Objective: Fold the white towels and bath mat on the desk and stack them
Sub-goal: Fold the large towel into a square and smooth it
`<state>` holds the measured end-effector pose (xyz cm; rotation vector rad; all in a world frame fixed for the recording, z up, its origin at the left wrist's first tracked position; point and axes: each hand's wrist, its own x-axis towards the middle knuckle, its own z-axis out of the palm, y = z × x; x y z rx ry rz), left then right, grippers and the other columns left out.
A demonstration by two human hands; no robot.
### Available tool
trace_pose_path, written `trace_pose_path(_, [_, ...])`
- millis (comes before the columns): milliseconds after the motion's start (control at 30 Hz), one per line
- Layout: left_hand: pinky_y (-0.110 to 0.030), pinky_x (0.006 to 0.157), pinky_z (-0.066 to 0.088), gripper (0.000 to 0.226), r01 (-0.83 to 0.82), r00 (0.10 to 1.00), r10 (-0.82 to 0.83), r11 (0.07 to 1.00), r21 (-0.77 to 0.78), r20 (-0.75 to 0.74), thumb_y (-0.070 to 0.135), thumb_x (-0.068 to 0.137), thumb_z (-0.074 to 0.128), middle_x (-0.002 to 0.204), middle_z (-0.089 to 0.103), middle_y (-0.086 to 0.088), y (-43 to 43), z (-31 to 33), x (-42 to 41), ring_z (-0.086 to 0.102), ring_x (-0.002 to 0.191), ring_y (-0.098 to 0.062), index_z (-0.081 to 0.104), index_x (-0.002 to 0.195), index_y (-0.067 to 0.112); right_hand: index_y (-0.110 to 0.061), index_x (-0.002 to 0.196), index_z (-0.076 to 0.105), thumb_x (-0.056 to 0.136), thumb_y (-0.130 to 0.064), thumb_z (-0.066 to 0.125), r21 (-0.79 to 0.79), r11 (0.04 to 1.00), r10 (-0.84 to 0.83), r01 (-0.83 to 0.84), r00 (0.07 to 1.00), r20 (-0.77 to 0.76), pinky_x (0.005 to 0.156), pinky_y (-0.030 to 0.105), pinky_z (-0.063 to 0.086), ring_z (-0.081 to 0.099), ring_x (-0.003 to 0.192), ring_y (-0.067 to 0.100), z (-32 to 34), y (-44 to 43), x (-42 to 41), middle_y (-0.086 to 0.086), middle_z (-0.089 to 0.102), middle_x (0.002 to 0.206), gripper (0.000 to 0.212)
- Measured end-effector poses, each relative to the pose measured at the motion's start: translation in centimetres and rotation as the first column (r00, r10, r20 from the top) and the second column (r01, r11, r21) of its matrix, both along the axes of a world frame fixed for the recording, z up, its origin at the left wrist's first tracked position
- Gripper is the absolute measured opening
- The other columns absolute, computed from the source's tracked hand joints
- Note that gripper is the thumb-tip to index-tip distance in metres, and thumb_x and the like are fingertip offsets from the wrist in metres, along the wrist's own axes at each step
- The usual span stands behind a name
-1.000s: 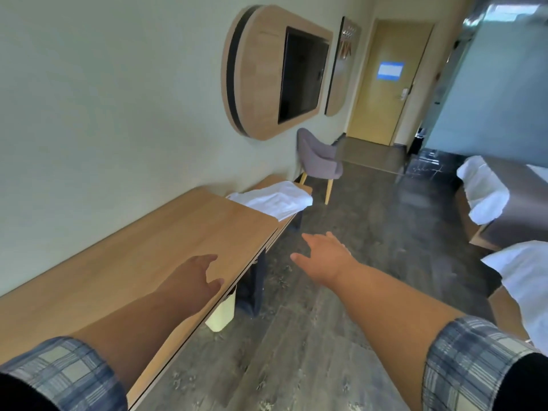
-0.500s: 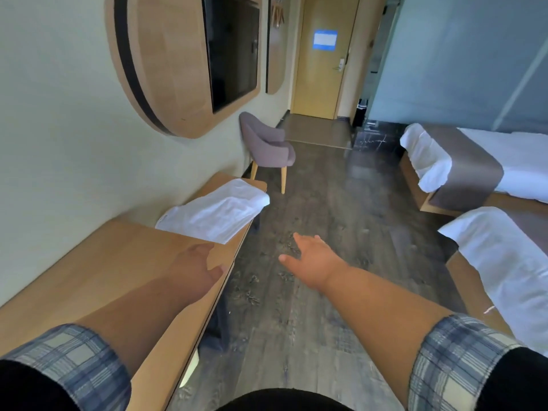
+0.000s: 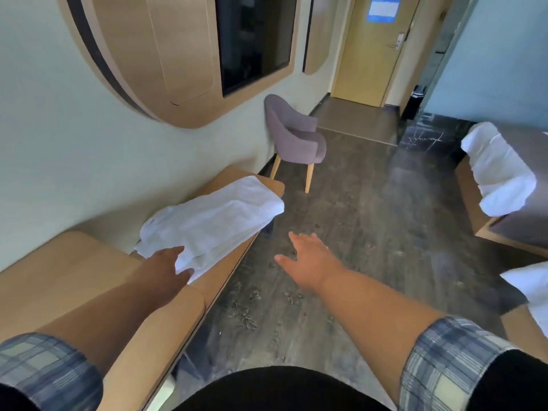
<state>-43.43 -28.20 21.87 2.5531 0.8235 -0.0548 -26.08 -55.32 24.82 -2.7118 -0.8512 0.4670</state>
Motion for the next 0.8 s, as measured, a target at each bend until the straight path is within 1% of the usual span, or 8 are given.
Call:
trace_pose_path(33, [-0.031, 0.086, 0.046, 0.047, -0.046, 0.999, 0.046, 0.999, -0.008, 0.013, 0.035, 0.096, 0.061, 0.136, 0.059, -0.01, 0.3, -0.4, 1.4, 0.057, 0.122, -0.031, 0.054, 0.138, 0.015, -0.022, 0.161, 0.012, 0.098, -0.065, 0.04, -0.032, 0.998, 0.056, -0.056, 0.998, 0.014, 0.124, 0.048, 0.013, 0.003, 0.155, 0.029, -0.2, 0.4, 2.5, 0.006, 0.015, 0.167, 0.081])
trace_pose_path(67, [-0.03, 0.084, 0.044, 0.045, -0.091, 0.996, 0.092, 0.996, -0.013, 0.014, 0.034, 0.096, 0.061, 0.135, 0.059, -0.01, 0.4, -1.0, 2.7, 0.057, 0.12, -0.031, 0.055, 0.136, 0.015, -0.022, 0.161, 0.012, 0.097, -0.065, 0.041, -0.064, 0.992, 0.105, -0.104, 0.994, 0.019, 0.124, 0.049, 0.014, 0.003, 0.154, 0.029, -0.4, 0.6, 4.9, 0.006, 0.015, 0.167, 0.081])
trace_pose_path(167, [-0.041, 0.108, 0.037, 0.061, -0.237, 0.971, 0.236, 0.971, -0.022, -0.042, 0.042, 0.098, 0.058, 0.153, 0.045, -0.009, 0.2, -2.8, 5.2, 0.045, 0.137, -0.029, 0.041, 0.151, 0.018, -0.024, 0.161, 0.013, 0.096, -0.067, 0.042, -0.142, 0.97, 0.201, -0.2, 0.98, -0.006, 0.123, 0.052, 0.015, 0.002, 0.155, 0.029, -1.4, 1.3, 11.8, 0.006, 0.015, 0.167, 0.084])
trace_pose_path(200, [-0.043, 0.111, 0.035, 0.062, -0.27, 0.961, 0.268, 0.962, -0.036, -0.062, 0.043, 0.098, 0.057, 0.155, 0.042, -0.008, 0.0, -3.4, 5.8, 0.043, 0.14, -0.029, 0.038, 0.153, 0.019, -0.024, 0.161, 0.013, 0.095, -0.067, 0.043, -0.154, 0.965, 0.21, -0.211, 0.977, -0.022, 0.123, 0.052, 0.016, 0.002, 0.155, 0.029, -1.8, 1.8, 14.0, 0.006, 0.014, 0.167, 0.084])
trace_pose_path(400, [-0.04, 0.107, 0.04, 0.064, -0.357, 0.928, 0.35, 0.934, -0.036, -0.127, 0.047, 0.097, 0.056, 0.155, 0.043, -0.002, 2.0, -6.3, 10.1, 0.048, 0.136, -0.026, 0.037, 0.153, 0.025, -0.024, 0.16, 0.016, 0.095, -0.068, 0.041, -0.165, 0.942, 0.282, -0.292, 0.956, -0.082, 0.122, 0.052, 0.019, 0.005, 0.154, 0.031, -5.4, 9.8, 23.0, 0.007, 0.016, 0.167, 0.083])
trace_pose_path(567, [-0.037, 0.109, 0.04, 0.062, -0.302, 0.939, 0.296, 0.953, -0.007, -0.178, 0.05, 0.098, 0.054, 0.156, 0.041, 0.002, 9.3, -10.2, 16.8, 0.05, 0.133, -0.02, 0.037, 0.153, 0.028, -0.026, 0.16, 0.015, 0.096, -0.068, 0.039, -0.169, 0.876, 0.442, -0.453, 0.892, -0.099, 0.123, 0.051, 0.015, 0.004, 0.154, 0.031, -9.3, 19.9, 28.8, 0.006, 0.013, 0.167, 0.08])
trace_pose_path(733, [-0.036, 0.115, 0.034, 0.063, -0.077, 0.919, 0.081, 0.997, 0.026, -0.387, 0.055, 0.098, 0.049, 0.159, 0.036, 0.008, 16.8, -13.5, 23.9, 0.039, 0.142, -0.019, 0.03, 0.155, 0.035, -0.029, 0.16, 0.013, 0.097, -0.067, 0.038, -0.161, 0.89, 0.4, -0.427, 0.9, -0.173, 0.124, 0.046, 0.008, -0.003, 0.154, 0.027, -12.5, 25.6, 36.2, 0.003, 0.009, 0.168, 0.079])
trace_pose_path(800, [-0.036, 0.116, 0.031, 0.062, -0.074, 0.911, 0.076, 0.997, 0.02, -0.406, 0.054, 0.098, 0.049, 0.158, 0.036, 0.008, 18.8, -14.8, 26.3, 0.038, 0.143, -0.019, 0.031, 0.155, 0.034, -0.029, 0.16, 0.011, 0.097, -0.068, 0.036, -0.163, 0.893, 0.39, -0.42, 0.902, -0.185, 0.125, 0.045, 0.007, -0.004, 0.154, 0.026, -14.4, 26.6, 38.4, 0.002, 0.007, 0.168, 0.078])
